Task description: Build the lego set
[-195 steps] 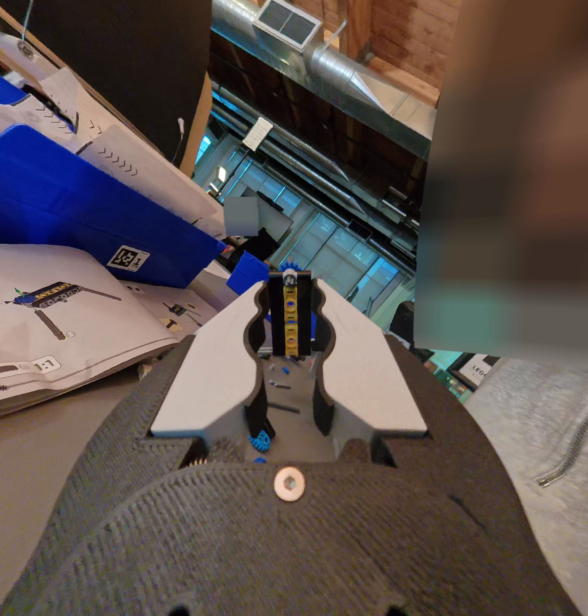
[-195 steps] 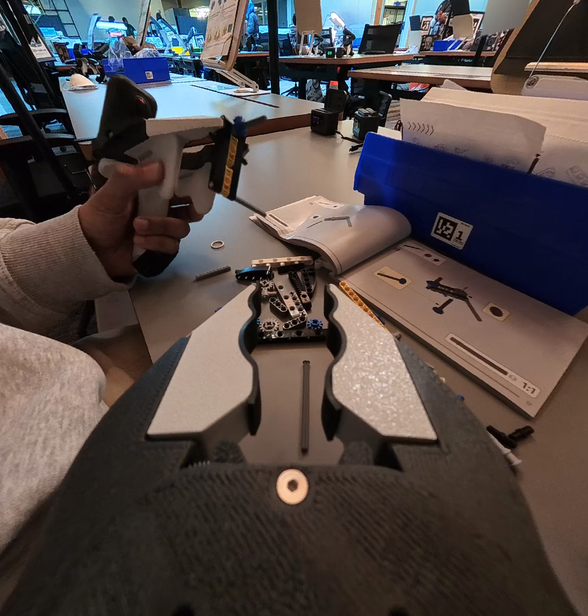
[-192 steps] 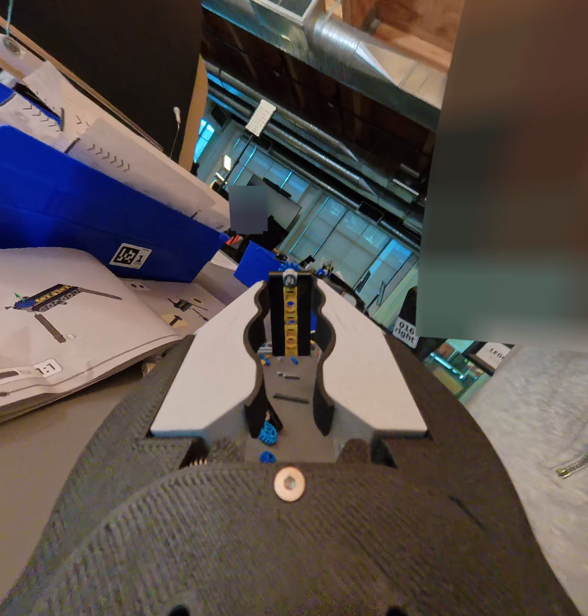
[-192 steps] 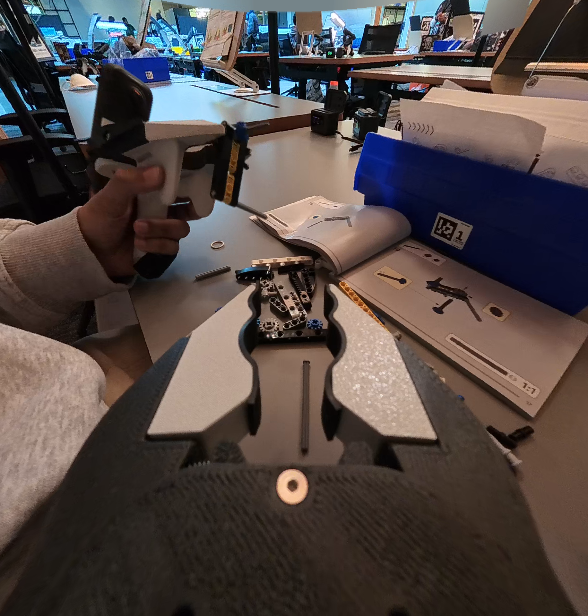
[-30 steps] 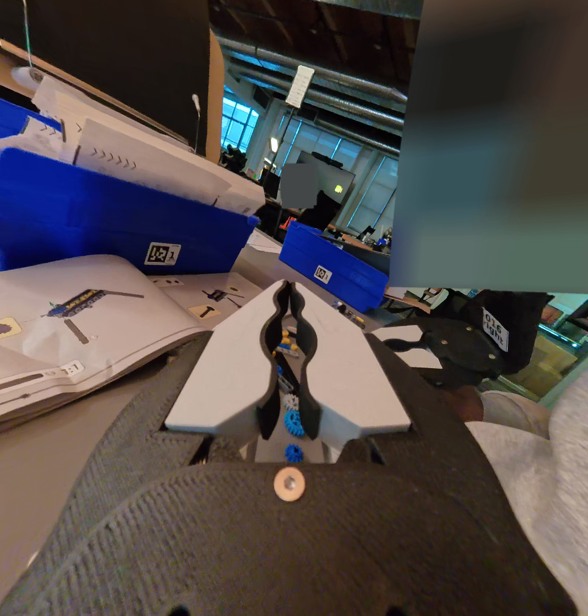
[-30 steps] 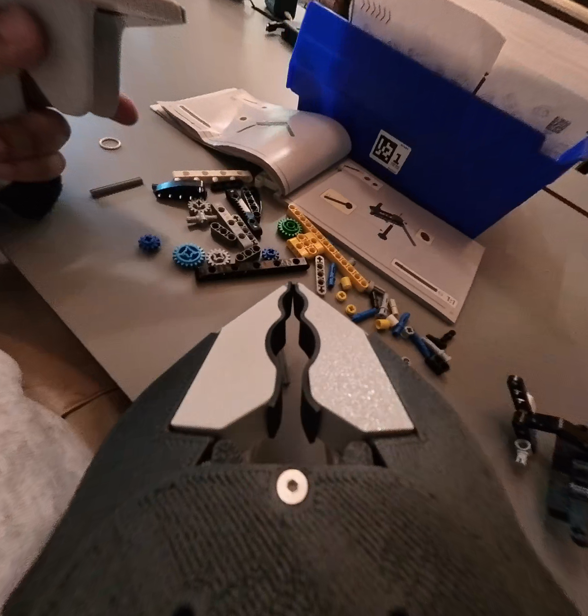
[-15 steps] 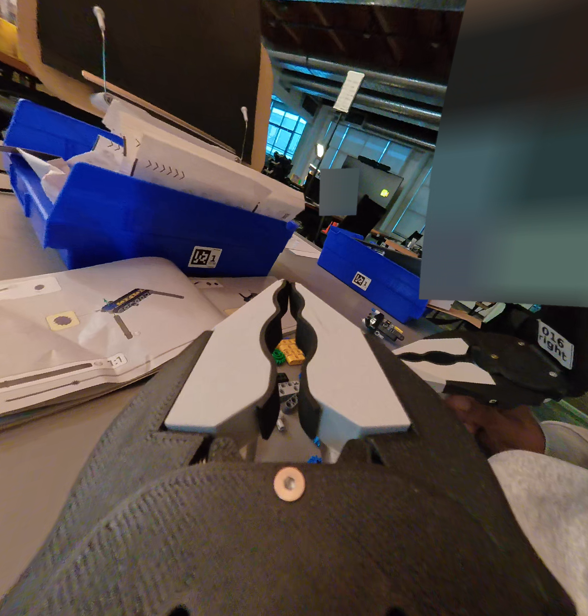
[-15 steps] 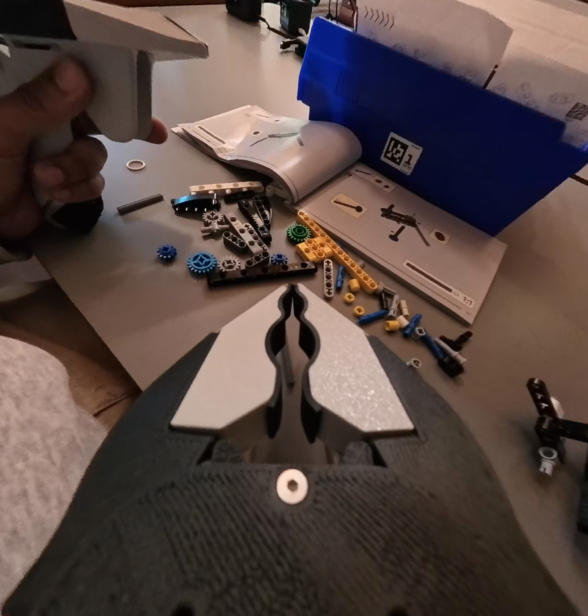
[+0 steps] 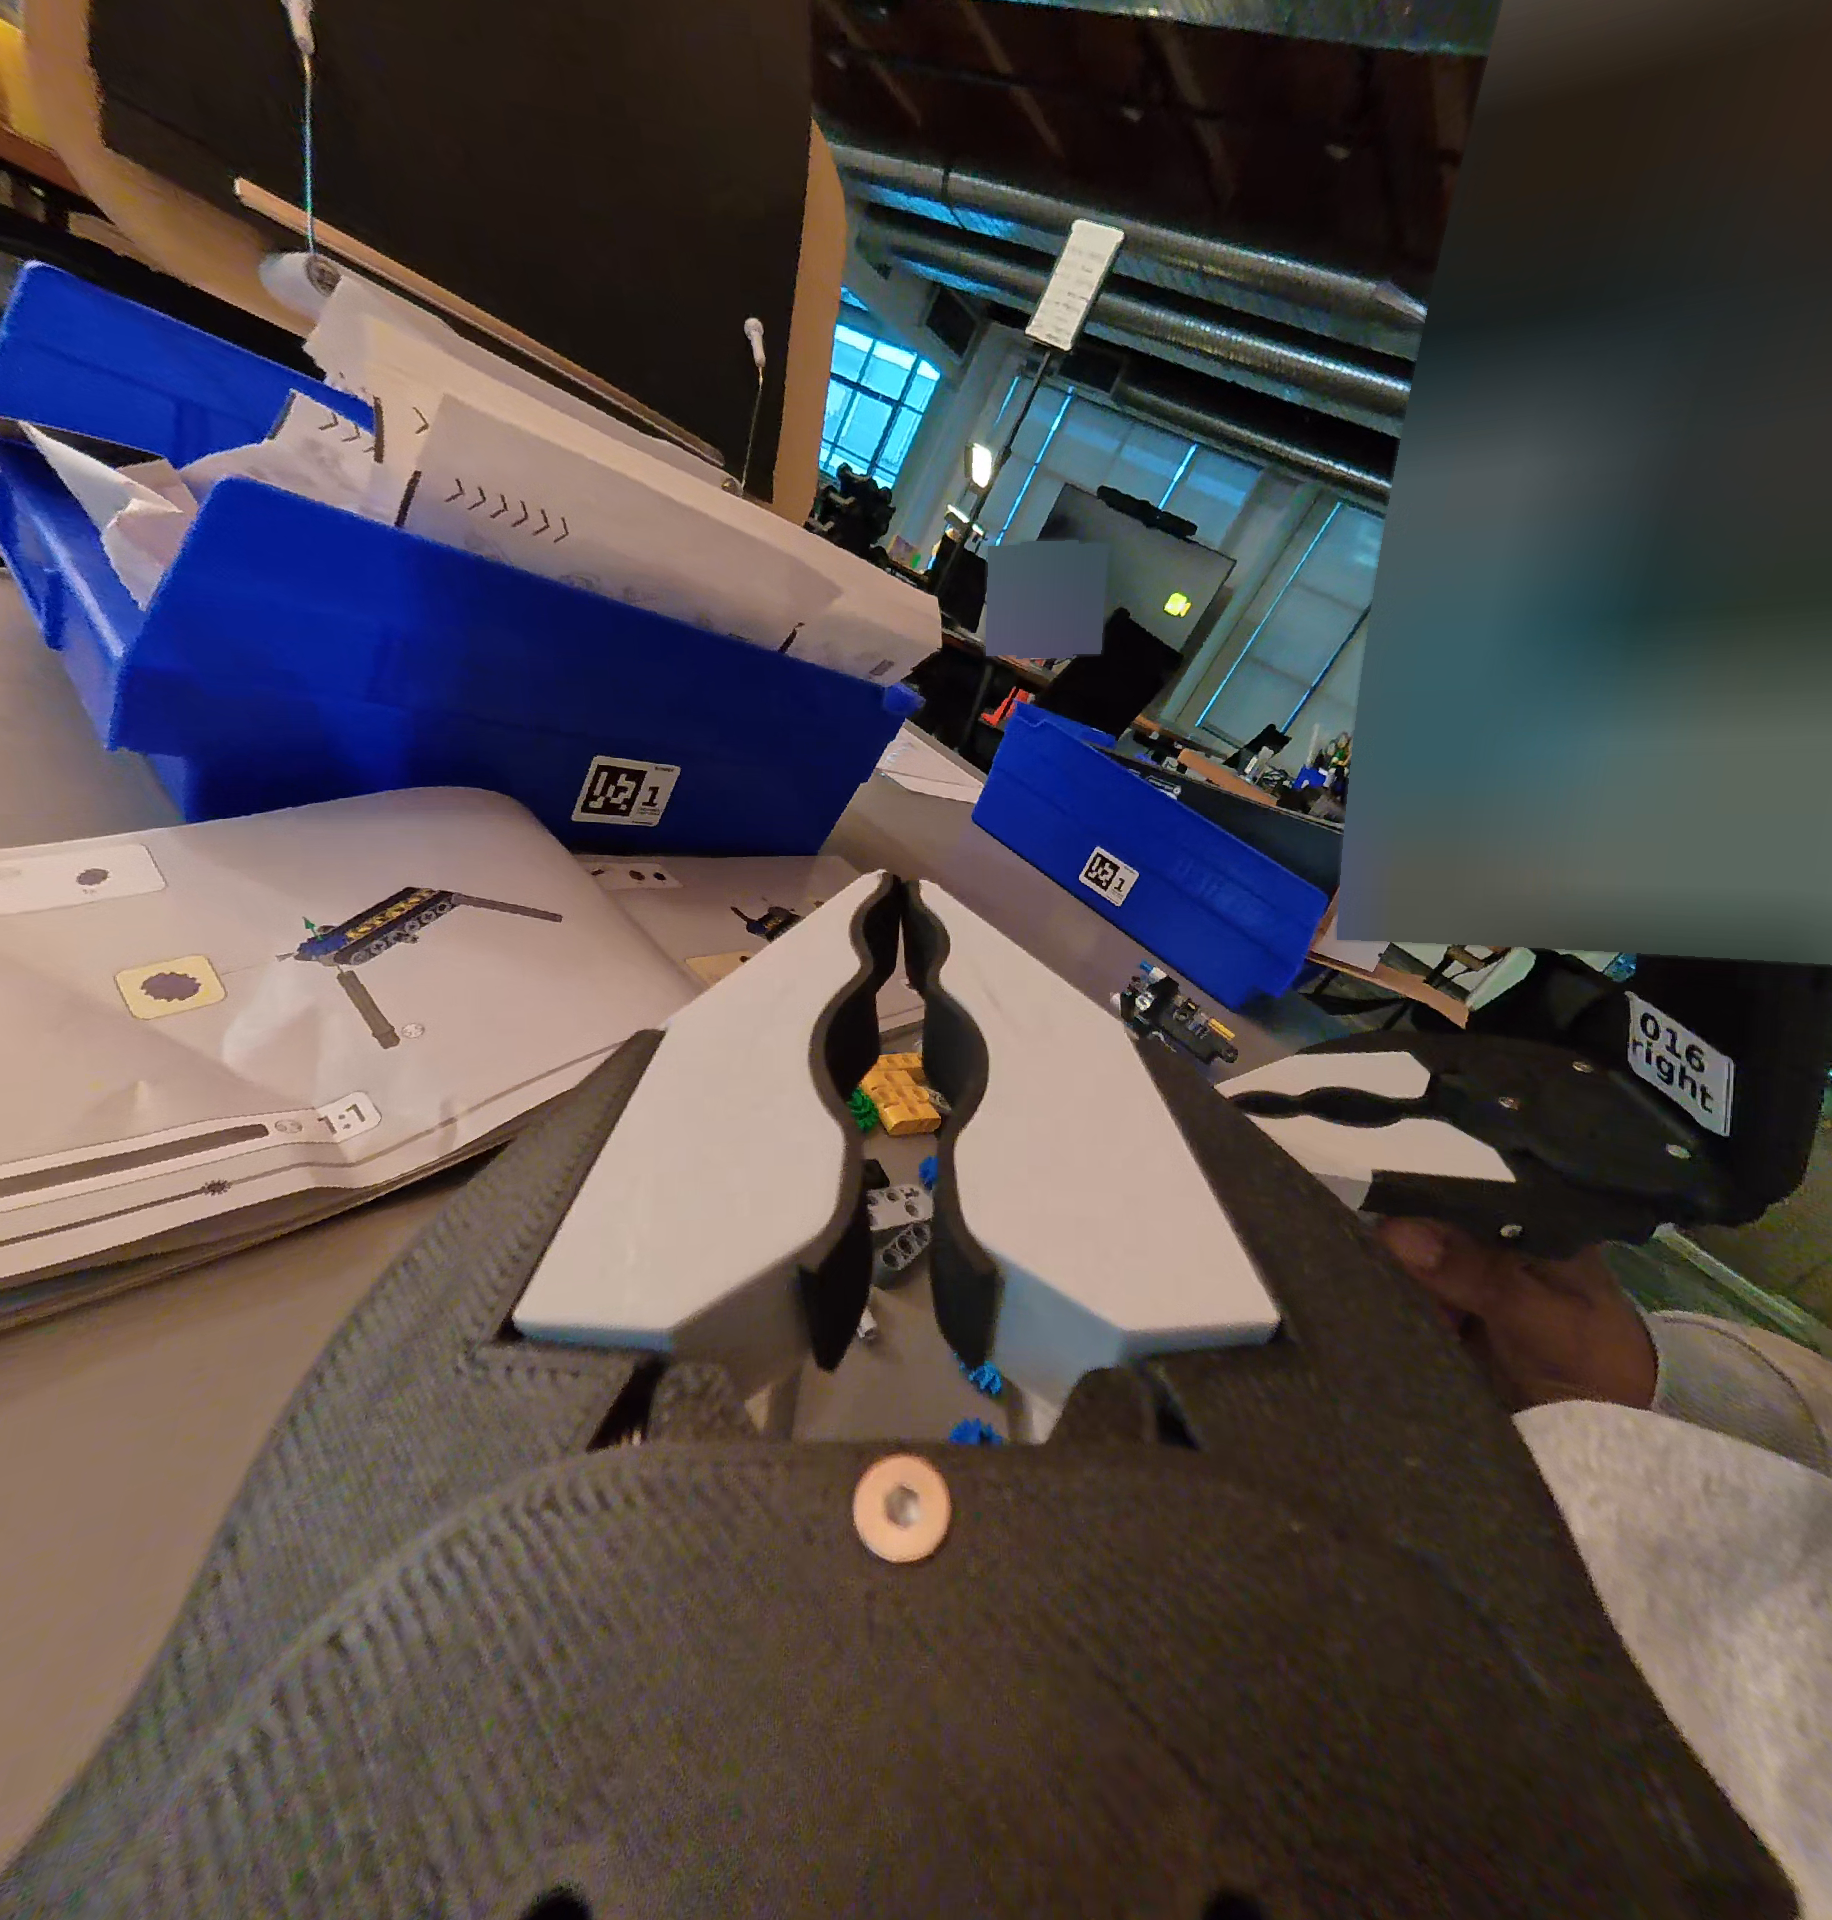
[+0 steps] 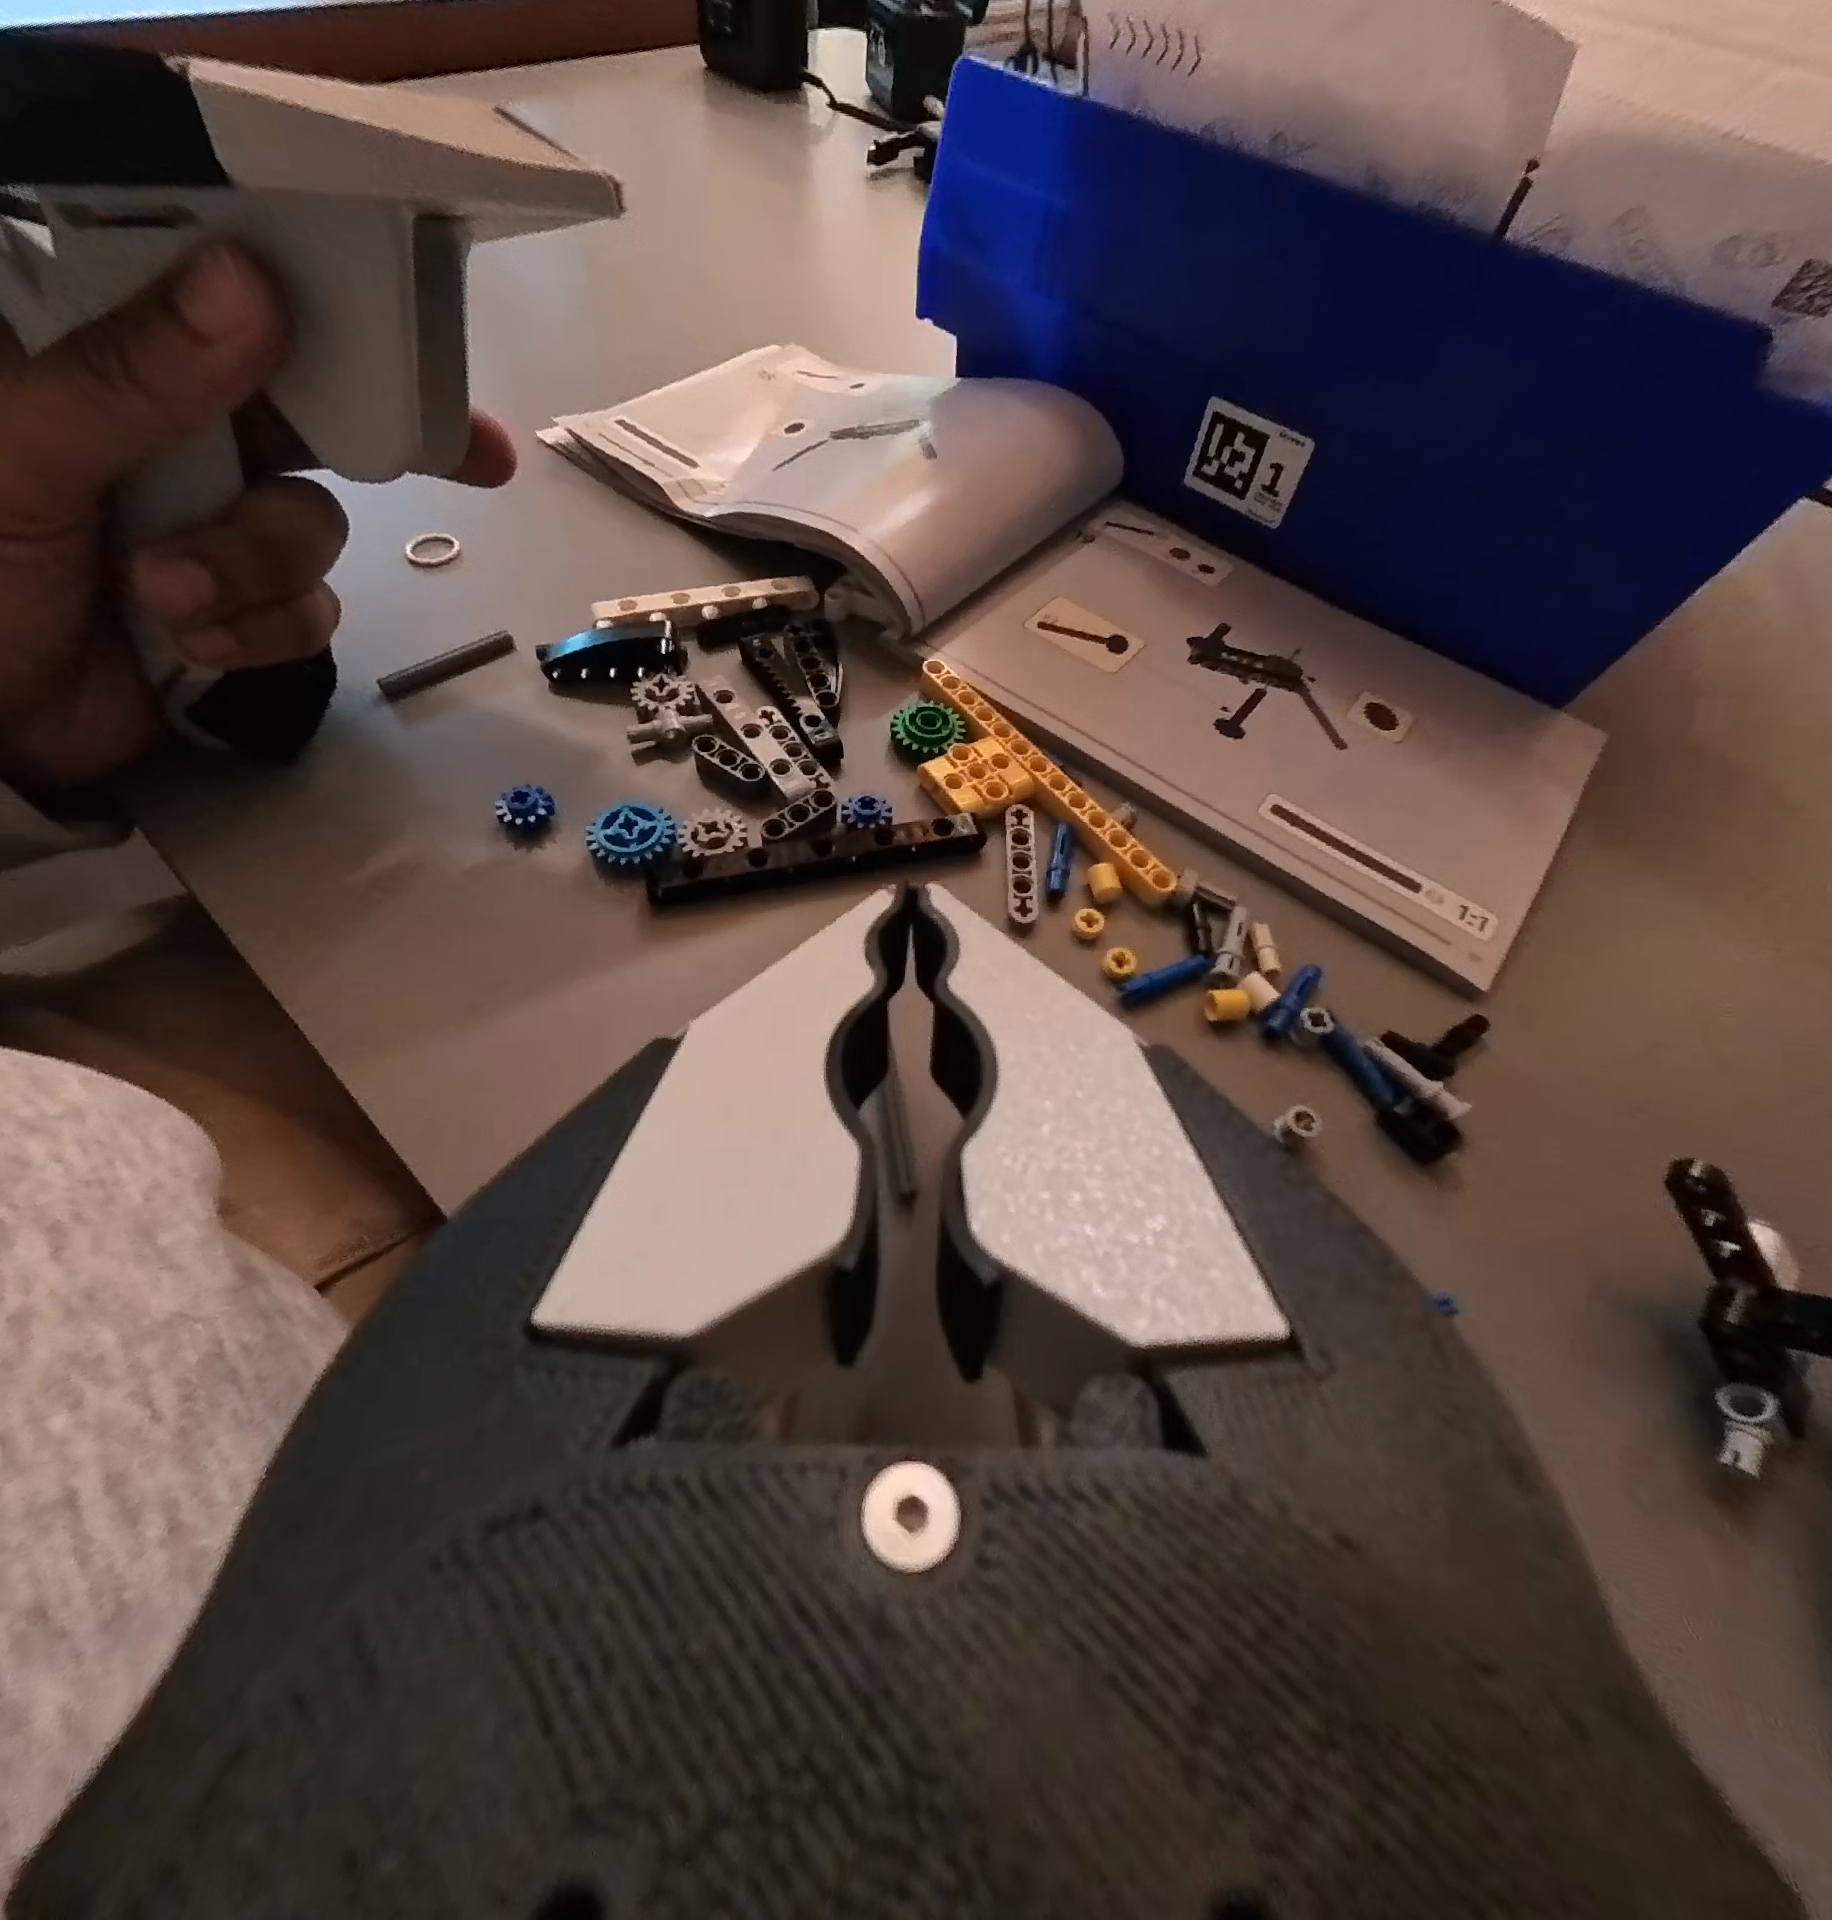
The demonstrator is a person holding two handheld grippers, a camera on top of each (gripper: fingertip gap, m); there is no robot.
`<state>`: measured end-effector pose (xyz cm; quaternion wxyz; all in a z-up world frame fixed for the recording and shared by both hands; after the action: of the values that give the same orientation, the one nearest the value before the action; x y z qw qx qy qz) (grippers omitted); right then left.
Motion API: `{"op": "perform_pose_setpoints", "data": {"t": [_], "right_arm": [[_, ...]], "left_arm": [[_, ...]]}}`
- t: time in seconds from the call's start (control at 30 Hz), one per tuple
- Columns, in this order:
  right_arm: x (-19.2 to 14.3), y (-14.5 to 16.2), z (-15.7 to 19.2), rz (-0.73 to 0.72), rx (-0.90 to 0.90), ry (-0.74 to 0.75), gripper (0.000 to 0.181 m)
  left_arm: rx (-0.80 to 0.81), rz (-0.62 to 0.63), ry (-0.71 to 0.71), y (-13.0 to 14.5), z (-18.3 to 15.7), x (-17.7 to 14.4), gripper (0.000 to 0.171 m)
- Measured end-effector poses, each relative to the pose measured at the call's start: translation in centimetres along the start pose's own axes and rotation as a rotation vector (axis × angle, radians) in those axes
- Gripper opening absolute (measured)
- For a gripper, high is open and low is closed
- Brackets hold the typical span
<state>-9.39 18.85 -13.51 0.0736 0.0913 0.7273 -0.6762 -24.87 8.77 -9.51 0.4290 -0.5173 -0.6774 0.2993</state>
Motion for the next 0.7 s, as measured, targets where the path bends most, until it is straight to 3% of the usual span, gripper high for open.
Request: {"op": "perform_pose_setpoints", "data": {"t": [0.7], "right_arm": [[-1.0, -0.7, -2.7, -0.109, 0.316, -0.007, 0.000]], "left_arm": [[-0.028, -0.005, -0.005, -0.1, 0.3, 0.0, 0.000]]}}
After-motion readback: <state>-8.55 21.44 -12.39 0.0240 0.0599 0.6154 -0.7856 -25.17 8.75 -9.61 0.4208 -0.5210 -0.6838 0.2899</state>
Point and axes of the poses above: each gripper's, where its closed fingertips meet, x out along the fingers, y out of its underside, z = x × y across the jaws, the point moved 5 cm from there along -x, back along the fingers, and after that the axes turned 11 degrees about -z, right-handed, at the moved point
